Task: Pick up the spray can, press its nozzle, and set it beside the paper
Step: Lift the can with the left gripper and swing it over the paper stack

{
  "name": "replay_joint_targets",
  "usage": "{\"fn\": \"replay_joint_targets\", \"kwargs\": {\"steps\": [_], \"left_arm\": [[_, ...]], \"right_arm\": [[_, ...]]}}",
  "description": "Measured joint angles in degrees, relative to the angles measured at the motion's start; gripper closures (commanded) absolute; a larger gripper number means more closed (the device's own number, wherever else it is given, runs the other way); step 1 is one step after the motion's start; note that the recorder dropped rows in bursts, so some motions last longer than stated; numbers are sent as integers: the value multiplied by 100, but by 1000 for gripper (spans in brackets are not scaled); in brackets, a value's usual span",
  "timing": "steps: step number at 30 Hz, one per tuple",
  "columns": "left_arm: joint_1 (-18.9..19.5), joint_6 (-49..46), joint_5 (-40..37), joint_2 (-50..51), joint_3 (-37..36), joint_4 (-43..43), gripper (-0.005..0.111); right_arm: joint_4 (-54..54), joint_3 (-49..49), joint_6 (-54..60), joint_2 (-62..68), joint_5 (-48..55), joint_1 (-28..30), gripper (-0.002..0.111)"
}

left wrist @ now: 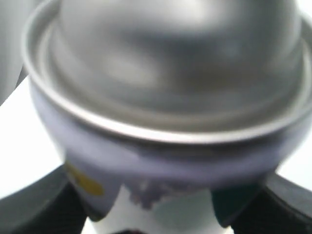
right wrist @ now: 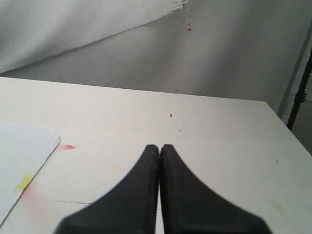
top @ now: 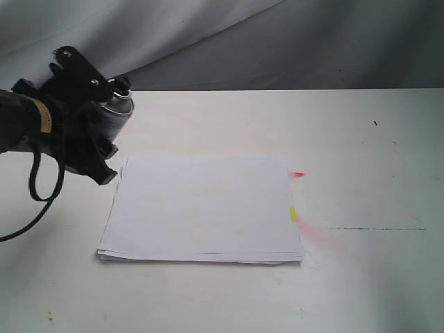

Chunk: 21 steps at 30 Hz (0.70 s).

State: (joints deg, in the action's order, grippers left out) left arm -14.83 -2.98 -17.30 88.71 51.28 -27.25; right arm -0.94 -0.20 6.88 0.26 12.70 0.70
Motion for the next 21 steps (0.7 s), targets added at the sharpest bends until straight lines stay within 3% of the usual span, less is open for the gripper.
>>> {"fn": "replay_joint_targets", "kwargs": {"steps": [11, 21], "left_arm": [[-754, 167, -859, 1039, 810, -866, 107], [-1046, 1244, -733, 1568, 820, -1702, 107]], "right_arm": [[0, 0, 0, 0, 0, 0, 108], [0, 0, 0, 0, 0, 0, 108]]}}
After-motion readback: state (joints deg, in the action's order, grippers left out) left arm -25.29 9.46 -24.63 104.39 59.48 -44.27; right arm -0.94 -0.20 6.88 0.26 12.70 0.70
